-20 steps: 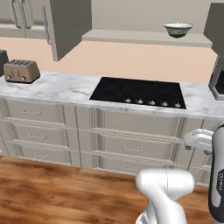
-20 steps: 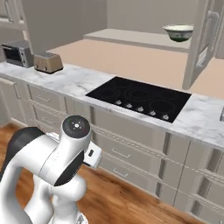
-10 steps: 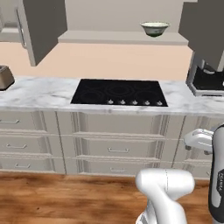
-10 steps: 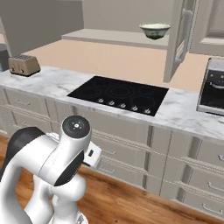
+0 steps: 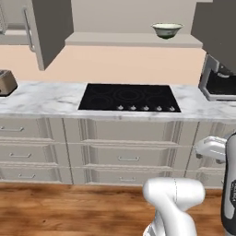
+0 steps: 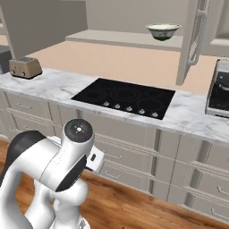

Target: Move the bowls from the cabinet to the plates on the dining table.

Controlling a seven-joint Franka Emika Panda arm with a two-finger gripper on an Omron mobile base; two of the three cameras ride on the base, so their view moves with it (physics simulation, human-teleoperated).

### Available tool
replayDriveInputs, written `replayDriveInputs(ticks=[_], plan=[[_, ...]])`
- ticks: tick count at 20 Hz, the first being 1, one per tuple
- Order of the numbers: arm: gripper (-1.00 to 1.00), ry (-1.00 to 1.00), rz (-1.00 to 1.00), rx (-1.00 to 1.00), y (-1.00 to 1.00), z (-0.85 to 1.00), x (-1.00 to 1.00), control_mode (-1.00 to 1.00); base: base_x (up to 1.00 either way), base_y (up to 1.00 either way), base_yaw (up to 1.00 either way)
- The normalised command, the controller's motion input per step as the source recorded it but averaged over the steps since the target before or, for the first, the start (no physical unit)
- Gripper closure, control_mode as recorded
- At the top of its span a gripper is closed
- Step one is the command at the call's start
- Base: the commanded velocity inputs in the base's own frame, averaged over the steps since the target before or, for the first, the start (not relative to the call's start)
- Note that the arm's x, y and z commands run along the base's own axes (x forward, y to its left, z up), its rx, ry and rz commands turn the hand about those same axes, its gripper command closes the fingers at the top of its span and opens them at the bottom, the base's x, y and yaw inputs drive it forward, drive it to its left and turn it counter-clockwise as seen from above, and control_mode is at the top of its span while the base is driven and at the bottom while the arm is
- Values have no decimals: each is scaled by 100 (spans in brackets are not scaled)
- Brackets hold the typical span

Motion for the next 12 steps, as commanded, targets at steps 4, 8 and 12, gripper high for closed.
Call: replayDriveInputs(ticks=[4, 8, 12], plan=[[-100, 0, 0, 0, 0, 0, 0, 100, 0, 6, 0], [-100, 0, 0, 0, 0, 0, 0, 100, 11, 0, 0], [-100, 0, 0, 0, 0, 0, 0, 100, 51, 0, 0]])
